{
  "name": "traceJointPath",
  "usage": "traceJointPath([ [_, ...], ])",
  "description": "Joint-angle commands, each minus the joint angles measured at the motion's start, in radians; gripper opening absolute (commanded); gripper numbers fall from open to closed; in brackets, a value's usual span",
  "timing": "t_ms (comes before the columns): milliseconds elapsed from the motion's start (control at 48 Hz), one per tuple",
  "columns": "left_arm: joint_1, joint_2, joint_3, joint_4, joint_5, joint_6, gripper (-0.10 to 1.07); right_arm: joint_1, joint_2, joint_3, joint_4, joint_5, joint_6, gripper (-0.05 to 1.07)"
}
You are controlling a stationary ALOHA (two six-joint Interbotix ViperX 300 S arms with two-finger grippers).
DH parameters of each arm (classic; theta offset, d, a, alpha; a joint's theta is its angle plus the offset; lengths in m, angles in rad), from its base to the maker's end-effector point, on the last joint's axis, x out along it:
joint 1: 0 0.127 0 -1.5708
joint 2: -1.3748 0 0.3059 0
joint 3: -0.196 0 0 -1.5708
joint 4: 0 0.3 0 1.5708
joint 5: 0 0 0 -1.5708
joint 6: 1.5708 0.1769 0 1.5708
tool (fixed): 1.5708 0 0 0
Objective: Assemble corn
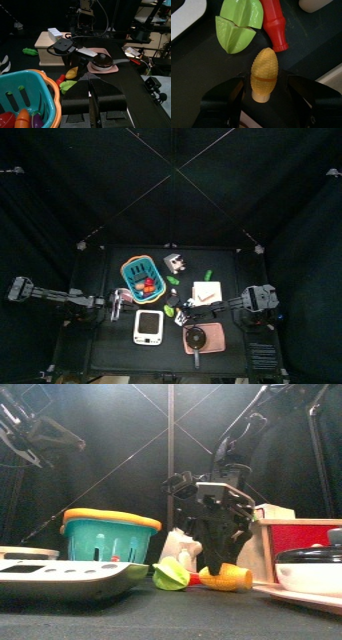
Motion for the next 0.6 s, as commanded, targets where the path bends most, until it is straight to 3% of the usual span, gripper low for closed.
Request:
traceJointPath([
  [0, -0.002, 0.002, -0.014, -0.002, -0.009, -0.002, 0.3, 0.0, -0.006, -0.017, 0.003, -0.005, 0.003, 0.87],
  [354, -0.002, 0.002, -0.012, -0.002, -0.011, -0.002, 0.3, 0.014, -0.005, -0.126, 0.023, 0.121, 0.002, 0.87],
  [583, -0.002, 0.002, -0.012, -0.002, -0.011, -0.002, 0.3, 0.015, 0.021, -0.123, 0.026, 0.123, -0.003, 0.87],
])
